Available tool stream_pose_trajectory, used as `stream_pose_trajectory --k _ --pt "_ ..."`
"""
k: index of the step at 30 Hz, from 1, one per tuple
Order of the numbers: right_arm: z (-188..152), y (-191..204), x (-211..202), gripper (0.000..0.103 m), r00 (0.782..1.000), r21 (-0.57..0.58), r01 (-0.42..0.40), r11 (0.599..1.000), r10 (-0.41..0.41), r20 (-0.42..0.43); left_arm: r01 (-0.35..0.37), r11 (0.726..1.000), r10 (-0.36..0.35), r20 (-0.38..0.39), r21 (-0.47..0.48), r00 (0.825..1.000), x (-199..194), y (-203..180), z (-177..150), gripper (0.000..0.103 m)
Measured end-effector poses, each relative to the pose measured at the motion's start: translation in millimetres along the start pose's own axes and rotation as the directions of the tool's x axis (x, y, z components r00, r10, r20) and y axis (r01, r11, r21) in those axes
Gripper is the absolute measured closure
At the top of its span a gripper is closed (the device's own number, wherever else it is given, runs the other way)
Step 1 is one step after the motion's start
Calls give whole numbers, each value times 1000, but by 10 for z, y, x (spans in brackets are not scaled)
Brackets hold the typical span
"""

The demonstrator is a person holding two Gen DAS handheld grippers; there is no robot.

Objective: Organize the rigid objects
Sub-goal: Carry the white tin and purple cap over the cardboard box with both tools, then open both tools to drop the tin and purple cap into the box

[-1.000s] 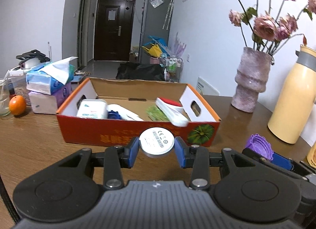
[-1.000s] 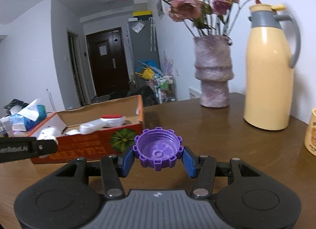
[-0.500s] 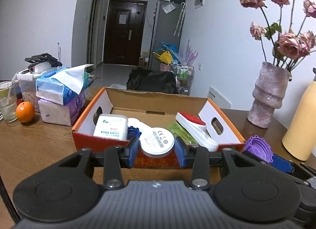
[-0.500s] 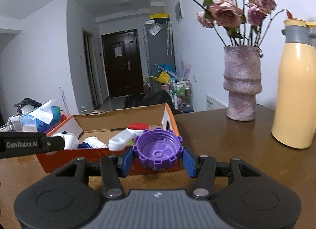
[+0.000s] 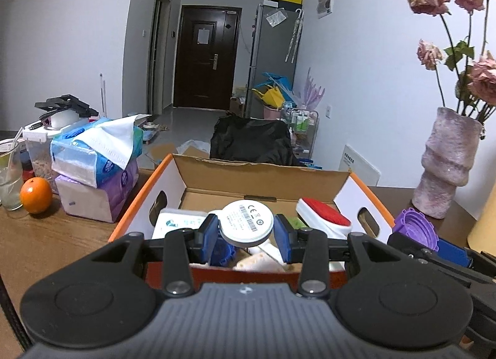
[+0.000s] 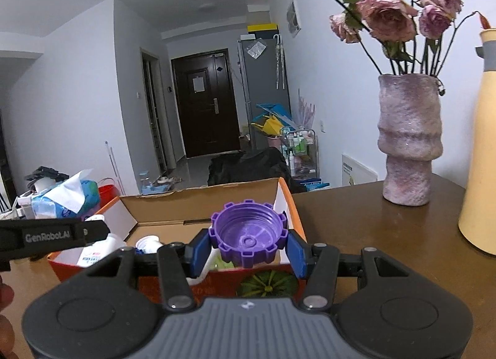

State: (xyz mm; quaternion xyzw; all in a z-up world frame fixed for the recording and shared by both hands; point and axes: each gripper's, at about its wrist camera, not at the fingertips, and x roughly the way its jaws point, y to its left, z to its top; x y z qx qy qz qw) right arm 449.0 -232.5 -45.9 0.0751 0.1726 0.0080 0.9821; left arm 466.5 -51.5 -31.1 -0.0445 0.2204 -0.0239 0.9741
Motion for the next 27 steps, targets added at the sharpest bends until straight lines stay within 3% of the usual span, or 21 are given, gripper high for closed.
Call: stream_pose_trajectory --k 16,27 --pt "238 97 543 52 1000 -12 -18 1000 18 5 -51 998 51 11 33 999 538 -67 157 63" --pt "298 192 815 51 999 -50 -13 999 11 -39 -81 996 82 -6 41 997 798 -36 211 62"
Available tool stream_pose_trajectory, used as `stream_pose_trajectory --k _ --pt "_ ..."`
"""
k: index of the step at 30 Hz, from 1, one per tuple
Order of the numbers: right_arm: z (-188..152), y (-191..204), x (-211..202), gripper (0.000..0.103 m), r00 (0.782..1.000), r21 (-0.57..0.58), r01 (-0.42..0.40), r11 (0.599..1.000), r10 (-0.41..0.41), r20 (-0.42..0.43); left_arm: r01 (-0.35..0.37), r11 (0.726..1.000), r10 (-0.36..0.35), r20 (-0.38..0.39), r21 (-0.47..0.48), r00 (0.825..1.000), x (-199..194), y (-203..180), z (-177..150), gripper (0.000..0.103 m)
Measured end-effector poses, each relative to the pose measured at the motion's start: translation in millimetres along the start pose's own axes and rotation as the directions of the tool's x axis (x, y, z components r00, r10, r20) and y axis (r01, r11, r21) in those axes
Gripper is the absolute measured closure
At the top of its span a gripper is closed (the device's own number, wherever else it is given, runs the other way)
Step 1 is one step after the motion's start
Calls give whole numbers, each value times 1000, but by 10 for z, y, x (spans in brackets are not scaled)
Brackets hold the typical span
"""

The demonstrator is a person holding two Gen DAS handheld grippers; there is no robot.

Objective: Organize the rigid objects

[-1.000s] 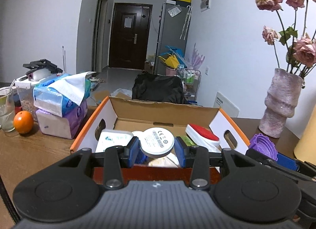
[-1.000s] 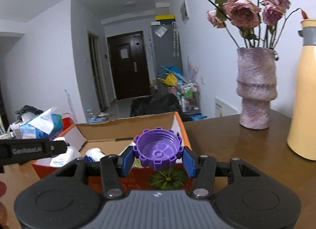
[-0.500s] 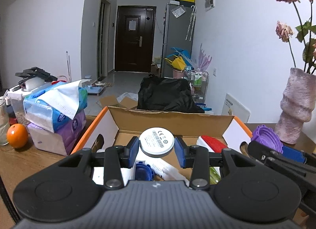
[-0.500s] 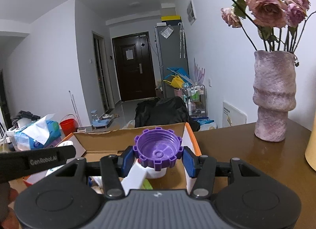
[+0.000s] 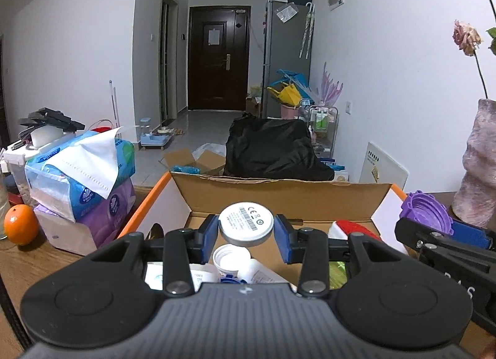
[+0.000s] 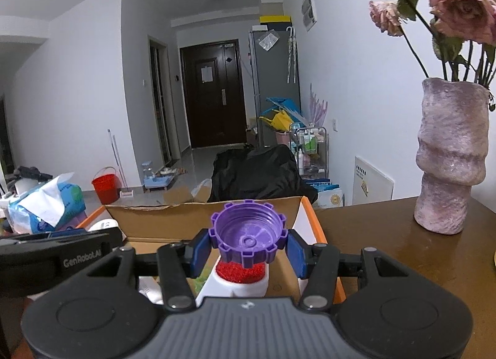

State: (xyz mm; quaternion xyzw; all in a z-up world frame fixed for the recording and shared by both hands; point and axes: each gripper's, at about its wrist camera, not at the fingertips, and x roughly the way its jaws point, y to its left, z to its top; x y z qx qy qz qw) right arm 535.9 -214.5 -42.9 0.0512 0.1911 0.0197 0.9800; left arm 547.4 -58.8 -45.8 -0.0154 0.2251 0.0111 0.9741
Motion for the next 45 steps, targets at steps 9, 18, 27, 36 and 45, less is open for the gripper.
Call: stream_pose_trajectory --k 9,18,27,36,45 --pt "26 -38 22 9 999 -2 28 1000 -28 -17 -62 997 64 31 -37 997 -13 131 43 0" --pt "53 -39 -36 0 999 -6 49 999 -49 -8 -78 996 79 29 -32 996 -36 163 80 0" --pt "110 -79 -193 0 999 -14 51 999 -52 -12 -81 996 83 76 -34 994 -368 196 114 0" --pt "70 -151 -686 0 998 -20 62 998 -62 -12 -56 997 60 99 -46 993 -923 351 36 0" --pt "-133 -243 -1386 0 998 -23 60 998 -60 -15 -30 999 32 91 -25 995 -1553 444 -228 0"
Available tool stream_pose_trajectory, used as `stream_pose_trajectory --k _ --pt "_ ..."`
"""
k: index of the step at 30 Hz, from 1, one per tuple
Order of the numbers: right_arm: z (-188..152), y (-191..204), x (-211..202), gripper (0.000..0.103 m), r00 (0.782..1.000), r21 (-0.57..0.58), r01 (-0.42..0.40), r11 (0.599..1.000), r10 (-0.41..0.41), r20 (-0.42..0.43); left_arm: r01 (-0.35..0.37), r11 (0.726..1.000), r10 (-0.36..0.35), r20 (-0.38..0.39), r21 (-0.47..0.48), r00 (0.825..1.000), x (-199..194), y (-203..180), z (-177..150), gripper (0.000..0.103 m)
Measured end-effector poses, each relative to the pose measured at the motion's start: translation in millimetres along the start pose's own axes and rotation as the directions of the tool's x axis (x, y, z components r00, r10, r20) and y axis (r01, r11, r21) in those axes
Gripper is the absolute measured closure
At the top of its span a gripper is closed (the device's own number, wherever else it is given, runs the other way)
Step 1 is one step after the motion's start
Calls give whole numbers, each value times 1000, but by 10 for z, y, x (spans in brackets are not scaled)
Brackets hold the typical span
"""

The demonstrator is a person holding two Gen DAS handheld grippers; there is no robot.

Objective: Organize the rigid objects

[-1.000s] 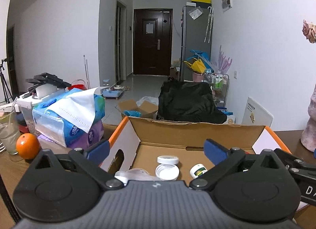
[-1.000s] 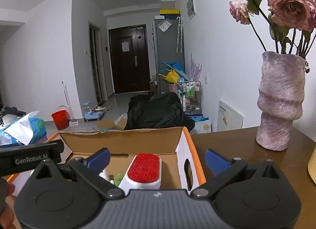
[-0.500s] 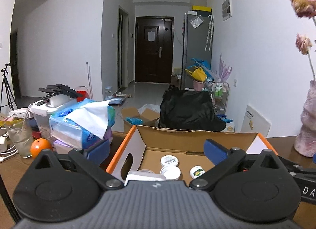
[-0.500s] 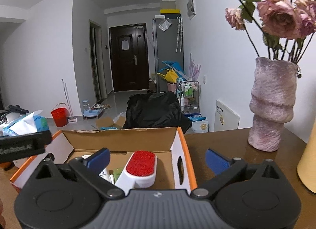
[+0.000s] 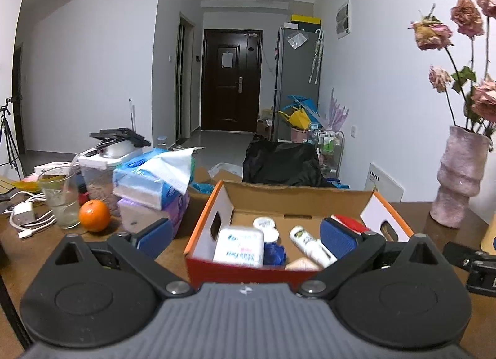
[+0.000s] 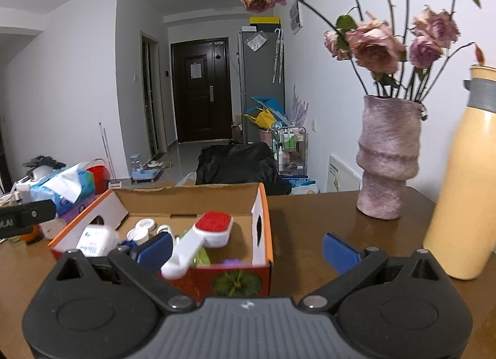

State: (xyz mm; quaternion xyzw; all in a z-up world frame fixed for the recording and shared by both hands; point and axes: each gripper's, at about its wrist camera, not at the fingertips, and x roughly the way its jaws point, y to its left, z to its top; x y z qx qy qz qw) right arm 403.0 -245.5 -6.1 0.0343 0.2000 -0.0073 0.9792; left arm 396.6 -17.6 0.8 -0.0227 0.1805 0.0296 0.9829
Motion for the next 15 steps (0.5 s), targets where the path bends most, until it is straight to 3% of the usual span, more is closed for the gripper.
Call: stream_pose_trajectory --k 15 --pt "-486 -100 -1394 0 1000 -12 -17 1000 17 -14 19 999 -17 -54 42 998 -1347 151 -513 0"
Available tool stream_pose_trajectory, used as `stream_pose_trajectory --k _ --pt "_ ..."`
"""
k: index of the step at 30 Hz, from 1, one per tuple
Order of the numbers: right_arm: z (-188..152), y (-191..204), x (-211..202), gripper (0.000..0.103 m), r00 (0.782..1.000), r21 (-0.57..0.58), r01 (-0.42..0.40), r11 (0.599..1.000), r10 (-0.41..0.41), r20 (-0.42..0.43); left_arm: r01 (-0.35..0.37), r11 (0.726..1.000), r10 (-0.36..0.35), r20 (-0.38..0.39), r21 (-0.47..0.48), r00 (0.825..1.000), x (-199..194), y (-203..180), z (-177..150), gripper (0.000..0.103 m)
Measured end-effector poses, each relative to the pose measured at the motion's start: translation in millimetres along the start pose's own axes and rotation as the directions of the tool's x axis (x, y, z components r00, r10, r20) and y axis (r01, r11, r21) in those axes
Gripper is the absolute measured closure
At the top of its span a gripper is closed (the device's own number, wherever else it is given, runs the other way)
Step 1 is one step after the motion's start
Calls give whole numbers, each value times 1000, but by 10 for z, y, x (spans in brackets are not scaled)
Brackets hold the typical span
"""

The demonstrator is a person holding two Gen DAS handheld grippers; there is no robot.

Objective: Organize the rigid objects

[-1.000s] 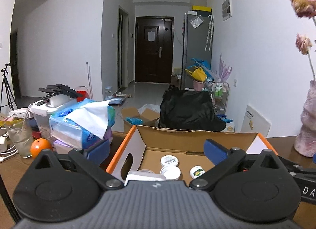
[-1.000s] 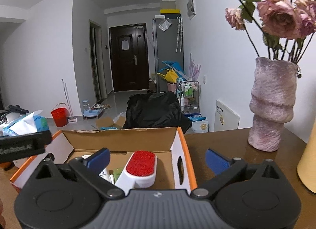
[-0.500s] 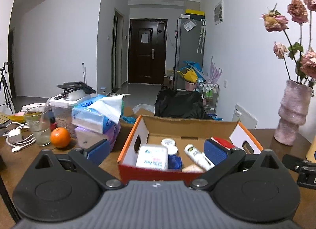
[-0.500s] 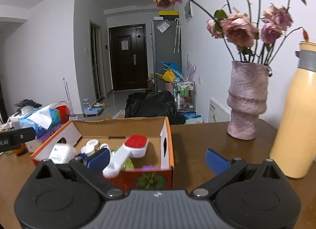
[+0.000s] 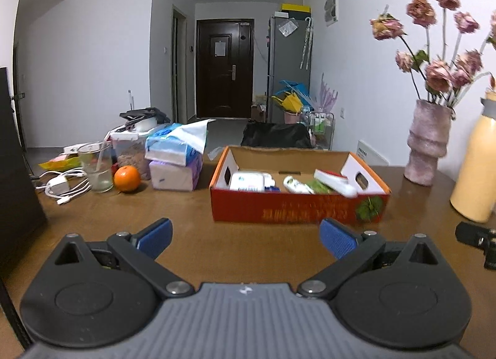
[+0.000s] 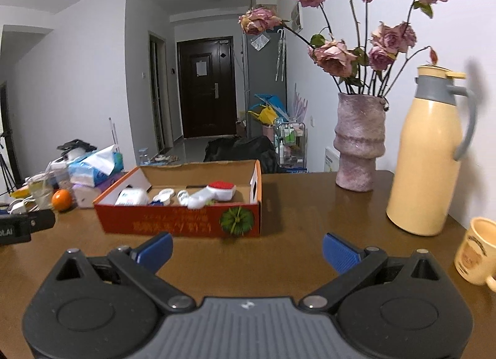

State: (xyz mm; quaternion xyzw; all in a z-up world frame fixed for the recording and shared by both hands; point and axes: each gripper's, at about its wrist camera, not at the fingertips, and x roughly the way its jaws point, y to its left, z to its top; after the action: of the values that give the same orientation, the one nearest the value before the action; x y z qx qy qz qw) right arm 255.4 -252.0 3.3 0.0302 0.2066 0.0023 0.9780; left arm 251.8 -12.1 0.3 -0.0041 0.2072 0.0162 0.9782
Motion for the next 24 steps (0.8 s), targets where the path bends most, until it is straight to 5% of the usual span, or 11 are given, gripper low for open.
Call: stream_pose_trajectory --k 9,24 --pt "-286 -10 -544 0 1000 4 0 1000 0 -25 -5 1000 5 -36 15 999 -444 42 -285 0" --pt "-379 23 -695 0 999 6 -9 1000 10 -35 -2 1000 2 -44 16 999 -580 45 -367 0"
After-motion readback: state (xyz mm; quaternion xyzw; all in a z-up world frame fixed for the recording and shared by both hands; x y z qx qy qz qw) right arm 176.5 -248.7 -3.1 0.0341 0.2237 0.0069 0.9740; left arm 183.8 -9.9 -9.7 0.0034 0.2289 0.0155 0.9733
